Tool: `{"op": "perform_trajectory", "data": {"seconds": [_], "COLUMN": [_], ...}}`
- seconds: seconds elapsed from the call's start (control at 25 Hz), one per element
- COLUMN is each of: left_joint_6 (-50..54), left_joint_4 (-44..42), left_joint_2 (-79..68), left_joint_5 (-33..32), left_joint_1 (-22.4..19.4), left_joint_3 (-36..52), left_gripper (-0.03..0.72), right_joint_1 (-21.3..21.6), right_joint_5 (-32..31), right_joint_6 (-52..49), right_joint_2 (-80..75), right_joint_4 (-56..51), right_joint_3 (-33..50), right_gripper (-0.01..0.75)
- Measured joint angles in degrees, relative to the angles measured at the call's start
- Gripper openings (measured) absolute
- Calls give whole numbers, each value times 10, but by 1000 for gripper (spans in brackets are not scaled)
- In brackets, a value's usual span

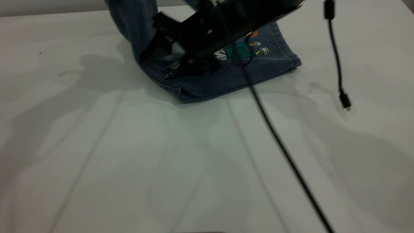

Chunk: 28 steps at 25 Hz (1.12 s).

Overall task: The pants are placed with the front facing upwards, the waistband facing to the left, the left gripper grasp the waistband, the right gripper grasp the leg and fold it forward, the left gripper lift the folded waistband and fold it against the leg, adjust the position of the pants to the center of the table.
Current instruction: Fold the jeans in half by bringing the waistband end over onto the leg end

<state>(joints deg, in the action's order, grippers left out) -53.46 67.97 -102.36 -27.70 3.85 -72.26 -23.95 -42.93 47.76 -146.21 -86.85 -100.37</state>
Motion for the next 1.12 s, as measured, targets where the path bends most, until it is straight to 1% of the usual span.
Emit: {"op": "perform_trajectory", "data": {"seconds": [0.16, 0.32, 0.44, 0.64, 0.8, 0.92, 1.12], "left_joint_6": [0, 0, -11, -24, -25, -25, -23], "left_joint_4": [0, 0, 1, 10, 21, 25, 27], "left_joint_2": [9, 9, 9, -10, -68, -130, -240], "left_joint_5": [3, 23, 58, 126, 163, 161, 140], "left_joint_1": [19, 61, 99, 161, 197, 215, 234], "left_joint_3": [0, 0, 0, 0, -18, -66, -163], "left_gripper": [74, 74, 74, 74, 74, 74, 74], "right_joint_1": [52, 99, 132, 186, 208, 217, 219], "right_joint_5": [-39, -88, -109, -124, -133, -138, -142], "right_joint_6": [-6, -5, 8, 15, 15, 21, 28], "right_joint_2": [28, 67, 112, 195, 255, 291, 325], "right_joint_4": [38, 48, 48, 47, 47, 48, 60], "right_joint_3": [0, -1, -1, -1, -1, -1, -1], "right_gripper": [420, 420, 420, 420, 420, 420, 420]}}
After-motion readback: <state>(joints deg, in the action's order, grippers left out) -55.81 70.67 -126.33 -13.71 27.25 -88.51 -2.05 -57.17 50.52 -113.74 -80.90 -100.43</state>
